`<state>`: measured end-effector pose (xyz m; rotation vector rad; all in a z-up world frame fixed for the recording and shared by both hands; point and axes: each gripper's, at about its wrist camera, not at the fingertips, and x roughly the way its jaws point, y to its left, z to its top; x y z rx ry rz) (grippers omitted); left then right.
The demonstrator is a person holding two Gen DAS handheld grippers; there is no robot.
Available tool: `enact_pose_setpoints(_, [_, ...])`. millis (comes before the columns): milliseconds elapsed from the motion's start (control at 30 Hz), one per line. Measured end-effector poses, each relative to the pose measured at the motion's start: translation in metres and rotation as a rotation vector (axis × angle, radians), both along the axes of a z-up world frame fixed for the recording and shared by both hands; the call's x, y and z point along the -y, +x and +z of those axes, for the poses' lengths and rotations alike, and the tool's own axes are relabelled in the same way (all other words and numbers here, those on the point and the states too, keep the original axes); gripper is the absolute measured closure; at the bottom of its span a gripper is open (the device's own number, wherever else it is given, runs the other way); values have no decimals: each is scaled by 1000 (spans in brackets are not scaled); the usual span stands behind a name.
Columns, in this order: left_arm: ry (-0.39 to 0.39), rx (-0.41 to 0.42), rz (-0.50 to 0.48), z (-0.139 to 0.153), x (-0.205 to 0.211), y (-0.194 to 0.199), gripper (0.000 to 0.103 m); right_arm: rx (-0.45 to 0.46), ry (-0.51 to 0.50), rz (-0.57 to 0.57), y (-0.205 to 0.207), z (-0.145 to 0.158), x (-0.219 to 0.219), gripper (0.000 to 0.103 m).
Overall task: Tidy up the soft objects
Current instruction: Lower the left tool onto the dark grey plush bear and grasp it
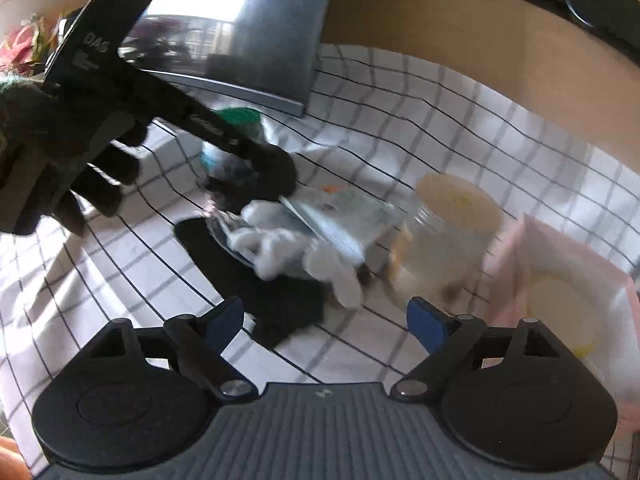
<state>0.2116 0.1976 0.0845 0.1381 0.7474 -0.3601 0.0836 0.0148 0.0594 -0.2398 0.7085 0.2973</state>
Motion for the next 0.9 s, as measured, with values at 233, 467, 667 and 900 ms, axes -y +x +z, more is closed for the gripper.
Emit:
enact_pose_setpoints(233, [4,-77,-117,2,10,8,79,-50,40,-94,4,-8,26,14])
enact_pose_setpoints(467, [-14,-53,-44,-5,8,25,79,-74,33,-97,2,-12,28,14])
enact_pose_setpoints(667, [-152,-198,-60,3,-11,38,78,-92,17,-103,-4,-16,31,14])
enact_pose_setpoints(900, [-99,-148,-262,6,-2,9,47,-108,5,-115,-8,-20,32,14])
